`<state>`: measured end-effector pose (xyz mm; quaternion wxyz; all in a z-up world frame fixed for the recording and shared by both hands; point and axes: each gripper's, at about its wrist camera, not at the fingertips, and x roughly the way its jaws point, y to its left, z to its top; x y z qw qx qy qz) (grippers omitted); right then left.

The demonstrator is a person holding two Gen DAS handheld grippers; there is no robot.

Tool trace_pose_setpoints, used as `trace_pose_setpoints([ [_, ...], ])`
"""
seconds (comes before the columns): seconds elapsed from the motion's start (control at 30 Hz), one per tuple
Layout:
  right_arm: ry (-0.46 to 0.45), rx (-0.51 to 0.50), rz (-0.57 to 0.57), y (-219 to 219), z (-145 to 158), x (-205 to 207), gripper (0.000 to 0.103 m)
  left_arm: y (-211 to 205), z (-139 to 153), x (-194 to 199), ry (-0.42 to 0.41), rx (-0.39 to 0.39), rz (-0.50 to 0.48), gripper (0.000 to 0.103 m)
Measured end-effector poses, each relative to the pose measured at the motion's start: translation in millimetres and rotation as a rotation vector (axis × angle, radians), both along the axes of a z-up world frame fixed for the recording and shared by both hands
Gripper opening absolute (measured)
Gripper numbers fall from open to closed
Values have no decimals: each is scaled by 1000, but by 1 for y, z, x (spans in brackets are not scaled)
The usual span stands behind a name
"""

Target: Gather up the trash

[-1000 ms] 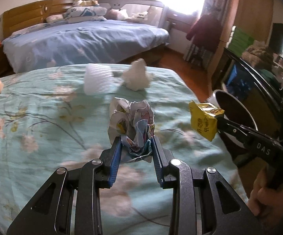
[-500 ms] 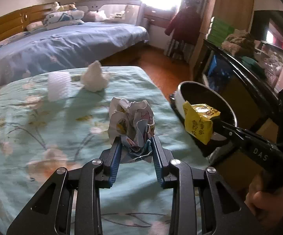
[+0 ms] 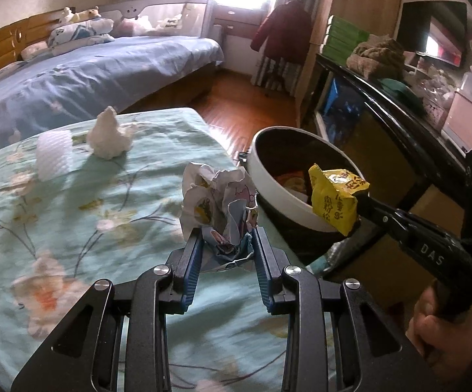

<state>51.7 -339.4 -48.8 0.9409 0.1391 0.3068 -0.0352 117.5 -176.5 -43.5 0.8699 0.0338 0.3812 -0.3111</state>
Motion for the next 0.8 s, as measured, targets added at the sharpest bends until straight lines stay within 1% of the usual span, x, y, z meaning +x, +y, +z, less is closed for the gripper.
trace_pose_setpoints([
  [0.4, -13, -15, -79, -28, 1, -15, 0, -36, 3, -3, -8, 18, -60, 29],
  [0.8, -20, -26, -116, -42, 3, -19, 0, -54, 7, -1, -18, 28, -82, 29],
])
